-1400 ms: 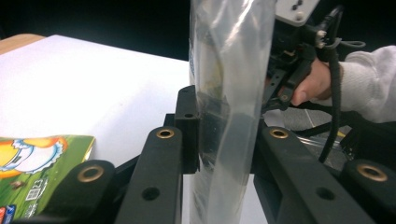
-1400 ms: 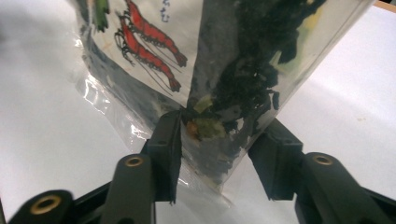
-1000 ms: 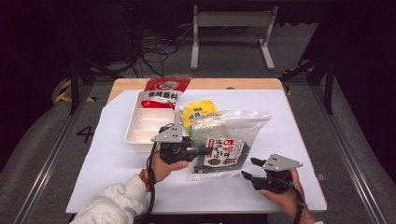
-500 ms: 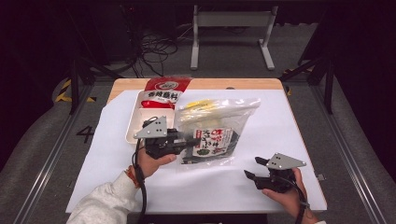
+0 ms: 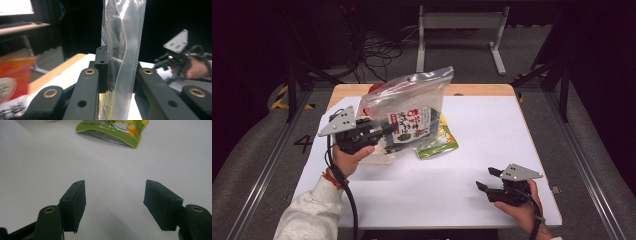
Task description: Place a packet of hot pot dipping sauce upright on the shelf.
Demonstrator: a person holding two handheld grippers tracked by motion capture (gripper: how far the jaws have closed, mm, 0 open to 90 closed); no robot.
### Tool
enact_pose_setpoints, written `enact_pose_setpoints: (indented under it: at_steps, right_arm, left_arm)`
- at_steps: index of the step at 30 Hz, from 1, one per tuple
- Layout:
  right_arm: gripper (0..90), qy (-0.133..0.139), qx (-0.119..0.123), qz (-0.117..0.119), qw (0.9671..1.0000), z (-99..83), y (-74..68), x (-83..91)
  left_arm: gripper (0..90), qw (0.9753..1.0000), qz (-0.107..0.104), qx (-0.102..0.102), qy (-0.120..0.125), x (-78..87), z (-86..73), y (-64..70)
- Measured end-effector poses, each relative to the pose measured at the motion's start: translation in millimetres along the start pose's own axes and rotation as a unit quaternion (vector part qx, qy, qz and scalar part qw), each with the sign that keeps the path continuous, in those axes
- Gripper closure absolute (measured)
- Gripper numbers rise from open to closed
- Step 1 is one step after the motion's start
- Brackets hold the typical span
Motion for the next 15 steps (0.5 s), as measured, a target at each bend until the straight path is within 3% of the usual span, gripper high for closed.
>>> enact_pose_setpoints:
  at_steps: [1,6,15]
  right_arm:
    - [33.4,0.0,0.0,0.0,1.0,0.0,0.0,0.0]
    - [32.9,0.001,0.0,0.0,1.0,0.1,-0.3,-0.3]
    - [32.5,0.001,0.0,0.0,1.0,-0.5,-0.5,-0.6]
  left_arm:
    - [78.6,1.0,0.0,0.0,0.0,0.0,0.0,0.0]
    - [78.6,0.9989,0.043,-0.011,0.012,18.3,5.6,-15.3]
    - [78.6,0.9945,0.103,-0.021,-0.002,33.7,-4.4,-43.2]
Point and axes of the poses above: each handheld gripper's, and its own axes: x roughly backward along the jaws, z roughly out of its top, y roughly to its right, the point moved 4 cm from there along -x, roughly forward along the jaws, and after that the axes turned 7 degrees about x, right-handed, at the moved point
